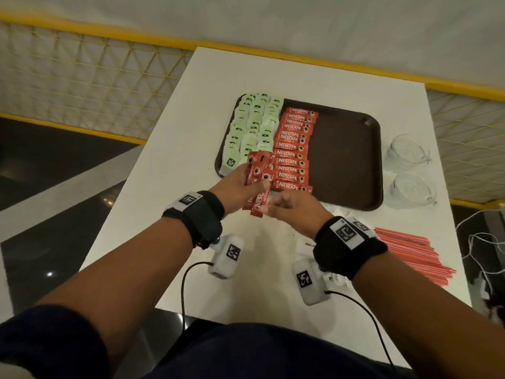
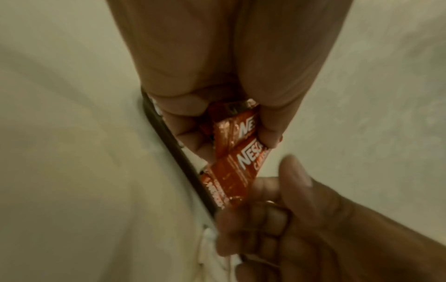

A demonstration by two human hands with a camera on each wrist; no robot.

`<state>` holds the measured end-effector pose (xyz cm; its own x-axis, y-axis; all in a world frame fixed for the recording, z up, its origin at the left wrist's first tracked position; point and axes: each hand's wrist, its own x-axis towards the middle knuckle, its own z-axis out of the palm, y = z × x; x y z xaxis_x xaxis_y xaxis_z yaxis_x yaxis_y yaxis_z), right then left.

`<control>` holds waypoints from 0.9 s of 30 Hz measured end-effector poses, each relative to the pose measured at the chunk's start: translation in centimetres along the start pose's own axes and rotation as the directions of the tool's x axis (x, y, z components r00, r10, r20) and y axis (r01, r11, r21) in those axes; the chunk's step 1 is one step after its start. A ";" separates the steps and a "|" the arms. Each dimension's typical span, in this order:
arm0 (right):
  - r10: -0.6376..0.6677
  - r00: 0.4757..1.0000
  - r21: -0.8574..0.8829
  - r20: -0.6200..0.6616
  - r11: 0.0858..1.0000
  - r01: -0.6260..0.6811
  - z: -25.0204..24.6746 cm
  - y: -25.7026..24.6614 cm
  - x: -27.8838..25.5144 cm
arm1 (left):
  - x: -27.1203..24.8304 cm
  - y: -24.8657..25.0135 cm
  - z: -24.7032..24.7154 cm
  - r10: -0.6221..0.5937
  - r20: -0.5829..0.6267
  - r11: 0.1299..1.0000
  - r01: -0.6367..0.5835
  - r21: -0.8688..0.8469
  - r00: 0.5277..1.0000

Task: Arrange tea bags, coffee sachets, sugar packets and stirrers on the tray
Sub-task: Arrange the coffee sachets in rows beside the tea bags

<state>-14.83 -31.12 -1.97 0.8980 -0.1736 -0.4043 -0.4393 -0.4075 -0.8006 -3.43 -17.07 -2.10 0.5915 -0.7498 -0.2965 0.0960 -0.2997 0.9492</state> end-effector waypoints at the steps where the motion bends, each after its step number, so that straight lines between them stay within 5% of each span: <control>1: 0.009 1.000 0.047 -0.017 0.999 -0.008 0.2 -0.2 0.3 | 0.6 0.4 0.3 0.016 -0.013 0.997 -0.016 -0.076 1.000; 5: 0.030 0.984 0.225 -0.178 0.974 0.011 0.3 -0.2 1.7 | 3.2 1.3 0.6 0.010 -0.060 0.974 -0.024 -0.224 0.998; 9: 0.095 0.974 0.370 -0.205 0.929 -0.013 -0.8 -0.3 2.4 | 5.0 1.8 -0.5 -0.001 -0.081 0.946 -0.025 -0.323 0.997; 18: 0.054 0.949 0.311 -0.312 0.949 0.048 -4.0 -1.6 5.6 | 8.4 2.2 -2.5 -0.008 0.190 0.967 -0.041 0.253 0.982; 27: 0.255 0.918 0.701 -0.305 0.712 0.036 -5.6 -0.7 7.3 | 10.0 1.0 -3.0 -0.039 0.209 0.998 0.027 0.056 0.977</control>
<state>-7.82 -37.16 -1.90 0.7199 -0.5369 -0.4398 -0.2988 0.3321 -0.8946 4.96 -23.08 -3.80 0.4065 -0.8446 -0.3484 0.0674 -0.3525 0.9334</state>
